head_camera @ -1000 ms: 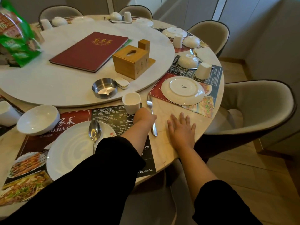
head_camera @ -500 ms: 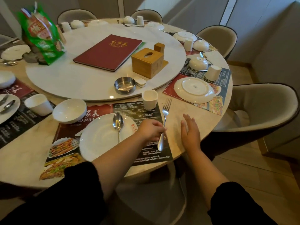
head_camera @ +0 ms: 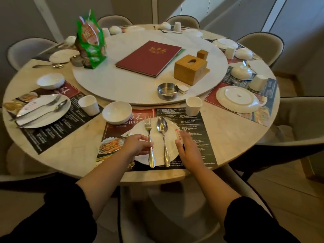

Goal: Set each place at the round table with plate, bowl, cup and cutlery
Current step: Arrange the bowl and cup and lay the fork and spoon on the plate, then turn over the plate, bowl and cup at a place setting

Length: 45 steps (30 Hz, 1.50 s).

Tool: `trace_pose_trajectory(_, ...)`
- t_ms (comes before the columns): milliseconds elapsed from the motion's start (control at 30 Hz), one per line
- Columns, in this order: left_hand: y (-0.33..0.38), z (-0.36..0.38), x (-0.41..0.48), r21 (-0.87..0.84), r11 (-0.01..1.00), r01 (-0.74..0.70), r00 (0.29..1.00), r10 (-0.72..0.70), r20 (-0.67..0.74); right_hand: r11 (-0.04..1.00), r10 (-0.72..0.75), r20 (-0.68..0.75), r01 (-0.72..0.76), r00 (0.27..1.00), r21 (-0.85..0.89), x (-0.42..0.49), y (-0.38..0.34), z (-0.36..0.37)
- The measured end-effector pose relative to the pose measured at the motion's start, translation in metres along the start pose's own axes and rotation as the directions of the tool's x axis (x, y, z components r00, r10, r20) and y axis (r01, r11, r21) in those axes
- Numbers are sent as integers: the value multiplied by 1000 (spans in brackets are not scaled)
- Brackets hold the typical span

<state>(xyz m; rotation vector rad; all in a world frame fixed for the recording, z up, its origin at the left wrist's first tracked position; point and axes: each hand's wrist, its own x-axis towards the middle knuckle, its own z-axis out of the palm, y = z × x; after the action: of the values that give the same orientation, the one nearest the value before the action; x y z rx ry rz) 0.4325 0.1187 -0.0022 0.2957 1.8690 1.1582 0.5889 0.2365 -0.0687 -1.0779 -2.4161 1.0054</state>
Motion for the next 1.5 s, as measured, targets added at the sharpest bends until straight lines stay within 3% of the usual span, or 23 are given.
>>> trace_pose_trajectory(333,-8,4,18,89,994,59,998,-59,4,995,10,-5,-10,1000,-95,-6,8,7)
trace_pose_trajectory(1000,-15,8,26,400,916,-17,989,75,-130,997,1,-39,-4,999,-77,-12,3,9)
trace_pose_trajectory(1067,-16,6,22,476,878,-38,980,126,-153,1000,-9,-55,9,998,-10,-12,2,7)
trace_pose_trajectory(1200,-12,-4,3,632,747,-208,911,382,-152,998,38,-83,-34,996,47,-13,-8,-10)
trace_pose_trajectory(1400,5,13,-50,674,538,-506,803,578,142,998,-5,-189,-6,982,-57,-45,-29,-52)
trace_pose_trajectory(1500,7,40,-74,700,411,-584,746,612,263,990,-6,-111,-10,994,-143,-70,-26,-72)
